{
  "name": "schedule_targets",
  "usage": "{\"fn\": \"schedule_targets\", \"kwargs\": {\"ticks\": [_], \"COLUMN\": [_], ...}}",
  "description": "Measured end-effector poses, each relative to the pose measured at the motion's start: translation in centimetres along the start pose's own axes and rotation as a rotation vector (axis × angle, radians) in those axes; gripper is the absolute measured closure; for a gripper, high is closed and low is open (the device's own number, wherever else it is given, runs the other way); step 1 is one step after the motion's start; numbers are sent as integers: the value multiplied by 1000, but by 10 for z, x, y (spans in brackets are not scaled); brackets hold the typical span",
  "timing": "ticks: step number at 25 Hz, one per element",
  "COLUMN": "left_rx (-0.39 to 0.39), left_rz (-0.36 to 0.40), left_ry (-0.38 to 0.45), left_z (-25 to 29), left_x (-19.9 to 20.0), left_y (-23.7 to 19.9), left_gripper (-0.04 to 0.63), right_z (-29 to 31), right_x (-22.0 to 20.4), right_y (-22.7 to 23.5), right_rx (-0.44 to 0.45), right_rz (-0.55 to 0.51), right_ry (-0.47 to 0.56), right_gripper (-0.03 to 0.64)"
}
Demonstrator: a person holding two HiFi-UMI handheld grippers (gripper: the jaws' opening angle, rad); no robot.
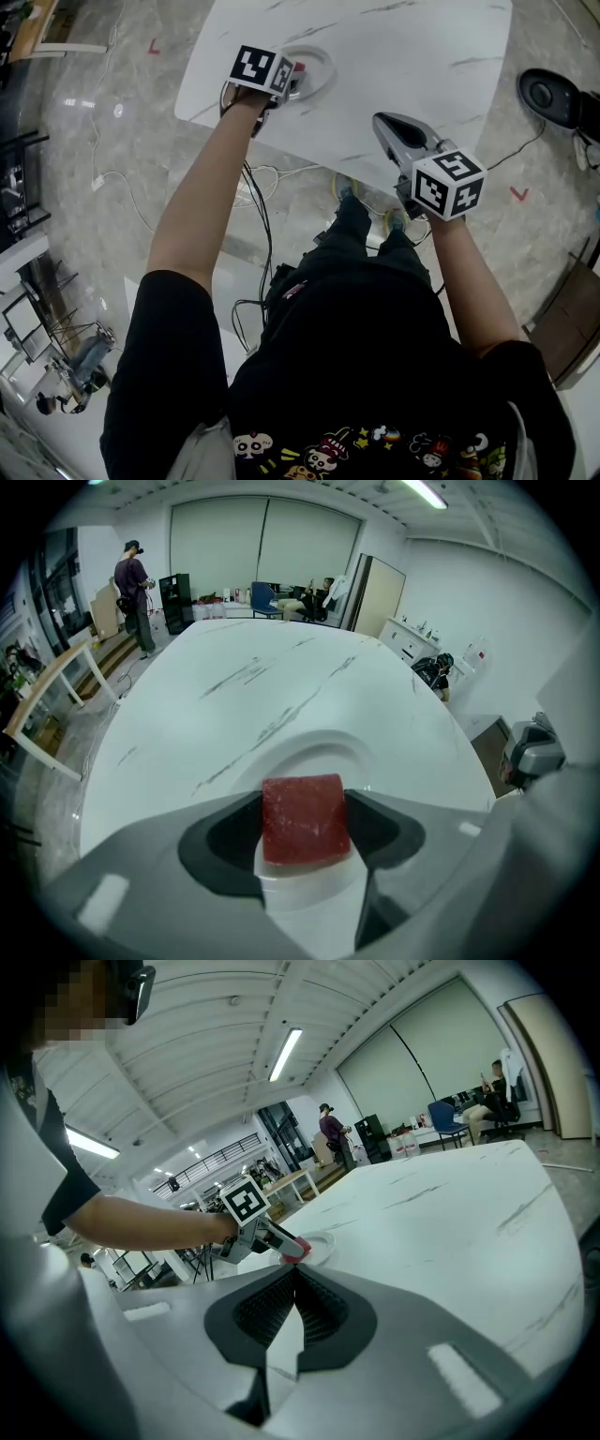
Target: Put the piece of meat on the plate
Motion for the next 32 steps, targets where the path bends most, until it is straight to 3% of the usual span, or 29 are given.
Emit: {"fn": "schedule_targets", "kwargs": {"ticks": [11, 22, 27, 32], "left_rx": [22, 12, 14, 34], "left_rz": [9, -56, -97, -123], "left_ry": [27, 102, 213, 375], "left_z": [0, -8, -33, -73], "left_x": [1, -7, -6, -19], "left_y": [2, -2, -1, 19], "left_gripper": [202, 199, 207, 335], "right_z": [-1, 0, 4, 11], "right_x": [-4, 0, 0, 7], "right_y": [4, 0, -1, -8], "right_rx": [0, 3, 2, -2], "right_rz": [7, -14, -18, -45], "right_ry": [-9, -13, -17, -16], "right_gripper": [592, 592, 592, 594]}}
Point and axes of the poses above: the fingertips, and each gripper's own axes: z forward along the fingers, y to its right, x out of its top, the point moved 6 cm from there along -z, backward along the fingers, and after that the axes turned 1 degree about y, right-handed, at the moved point
